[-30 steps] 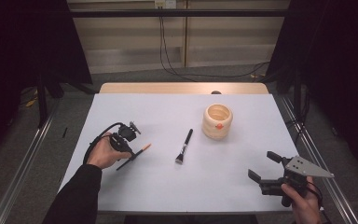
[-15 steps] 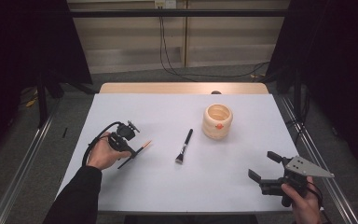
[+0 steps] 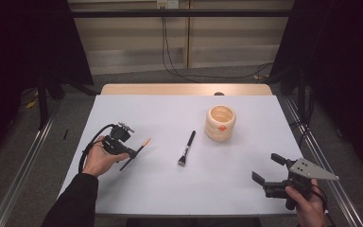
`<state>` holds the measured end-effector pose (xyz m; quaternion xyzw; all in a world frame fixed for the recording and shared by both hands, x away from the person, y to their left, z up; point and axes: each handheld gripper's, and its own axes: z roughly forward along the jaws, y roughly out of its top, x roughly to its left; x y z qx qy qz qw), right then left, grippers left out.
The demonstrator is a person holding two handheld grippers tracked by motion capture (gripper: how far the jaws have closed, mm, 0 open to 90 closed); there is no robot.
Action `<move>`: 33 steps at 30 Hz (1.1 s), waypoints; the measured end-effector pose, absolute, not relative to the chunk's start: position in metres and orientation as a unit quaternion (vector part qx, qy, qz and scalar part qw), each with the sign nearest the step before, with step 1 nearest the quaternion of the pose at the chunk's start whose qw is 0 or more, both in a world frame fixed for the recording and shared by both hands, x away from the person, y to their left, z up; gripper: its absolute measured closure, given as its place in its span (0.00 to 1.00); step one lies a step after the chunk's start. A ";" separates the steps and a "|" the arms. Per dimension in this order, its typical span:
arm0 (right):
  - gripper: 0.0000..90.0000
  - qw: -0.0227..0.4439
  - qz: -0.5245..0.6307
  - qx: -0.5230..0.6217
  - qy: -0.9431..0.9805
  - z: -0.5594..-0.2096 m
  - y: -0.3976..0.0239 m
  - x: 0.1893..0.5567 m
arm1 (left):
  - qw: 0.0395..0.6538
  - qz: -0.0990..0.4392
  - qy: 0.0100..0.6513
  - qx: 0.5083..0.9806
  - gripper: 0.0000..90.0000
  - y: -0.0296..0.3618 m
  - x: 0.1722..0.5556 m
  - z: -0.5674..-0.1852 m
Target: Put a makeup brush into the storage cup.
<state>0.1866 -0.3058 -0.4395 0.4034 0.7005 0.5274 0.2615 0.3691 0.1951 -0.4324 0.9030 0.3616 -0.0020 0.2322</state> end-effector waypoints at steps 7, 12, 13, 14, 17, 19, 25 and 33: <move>0.02 0.261 0.528 0.403 0.701 -0.440 -0.306 0.187 | 0.277 0.015 0.364 0.889 0.93 0.198 0.364 -0.423; 0.02 0.261 0.528 0.404 0.700 -0.440 -0.306 0.187 | 0.299 0.010 0.354 0.886 0.93 0.197 0.359 -0.421; 0.02 0.260 0.528 0.403 0.700 -0.440 -0.306 0.187 | 0.297 0.008 0.352 0.888 0.93 0.197 0.359 -0.422; 0.02 0.261 0.528 0.403 0.700 -0.440 -0.306 0.187 | 0.305 0.011 0.356 0.883 0.93 0.197 0.358 -0.423; 0.02 0.260 0.529 0.404 0.699 -0.440 -0.306 0.187 | 0.329 0.015 0.359 0.873 0.93 0.198 0.354 -0.423; 0.02 0.261 0.528 0.404 0.700 -0.440 -0.306 0.187 | 0.346 0.018 0.358 0.867 0.93 0.199 0.353 -0.421; 0.02 0.258 0.531 0.407 0.697 -0.439 -0.305 0.186 | 0.388 0.028 0.360 0.848 0.93 0.202 0.348 -0.417; 0.01 0.260 0.537 0.404 0.694 -0.439 -0.306 0.186 | 0.435 0.066 0.352 0.826 0.93 0.201 0.339 -0.410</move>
